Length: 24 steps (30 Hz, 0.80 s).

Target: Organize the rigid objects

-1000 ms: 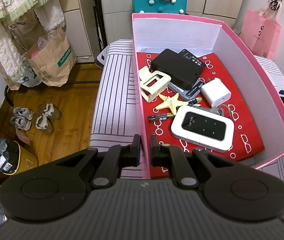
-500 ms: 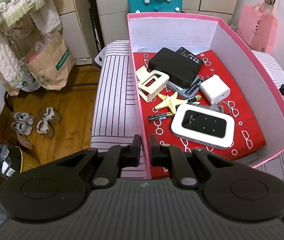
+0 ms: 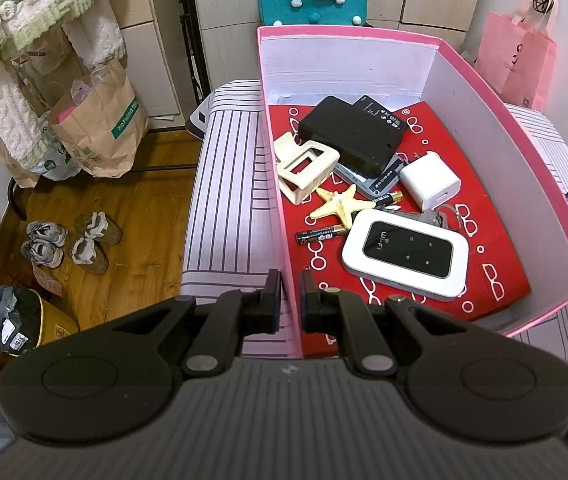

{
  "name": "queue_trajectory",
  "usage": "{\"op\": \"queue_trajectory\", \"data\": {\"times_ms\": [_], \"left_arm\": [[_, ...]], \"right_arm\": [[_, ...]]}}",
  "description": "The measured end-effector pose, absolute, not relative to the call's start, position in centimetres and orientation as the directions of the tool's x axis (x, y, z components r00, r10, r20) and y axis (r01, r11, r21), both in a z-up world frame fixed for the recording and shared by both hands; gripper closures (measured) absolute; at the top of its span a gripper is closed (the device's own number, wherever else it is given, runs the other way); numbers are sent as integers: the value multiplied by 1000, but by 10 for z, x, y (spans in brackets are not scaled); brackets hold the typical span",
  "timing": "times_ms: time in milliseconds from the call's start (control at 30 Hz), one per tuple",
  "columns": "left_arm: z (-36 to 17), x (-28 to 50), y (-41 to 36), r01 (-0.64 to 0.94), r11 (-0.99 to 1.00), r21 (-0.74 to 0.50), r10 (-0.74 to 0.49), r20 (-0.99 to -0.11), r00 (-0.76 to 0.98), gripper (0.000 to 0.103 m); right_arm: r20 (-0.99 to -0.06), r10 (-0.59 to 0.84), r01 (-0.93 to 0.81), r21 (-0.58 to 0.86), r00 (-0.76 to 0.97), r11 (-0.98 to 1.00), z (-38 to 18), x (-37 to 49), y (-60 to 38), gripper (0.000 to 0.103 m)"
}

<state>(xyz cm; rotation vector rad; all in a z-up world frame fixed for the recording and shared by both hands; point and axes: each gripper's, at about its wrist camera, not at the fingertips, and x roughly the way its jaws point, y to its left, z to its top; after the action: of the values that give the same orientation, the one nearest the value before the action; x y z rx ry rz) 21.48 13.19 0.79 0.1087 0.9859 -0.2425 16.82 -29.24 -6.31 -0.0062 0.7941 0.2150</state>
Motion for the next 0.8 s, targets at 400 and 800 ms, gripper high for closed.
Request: {"op": "queue_trajectory", "data": {"times_ms": [400, 800], "left_arm": [[9, 215, 131, 268, 963, -3, -145, -846, 512, 95], [14, 220, 118, 349, 934, 80, -91, -889, 449, 96]], "right_arm": [[-686, 224, -247, 67, 692, 967, -49, 160, -279, 62], [-564, 431, -407, 177, 704, 896, 39, 163, -230, 62]]}}
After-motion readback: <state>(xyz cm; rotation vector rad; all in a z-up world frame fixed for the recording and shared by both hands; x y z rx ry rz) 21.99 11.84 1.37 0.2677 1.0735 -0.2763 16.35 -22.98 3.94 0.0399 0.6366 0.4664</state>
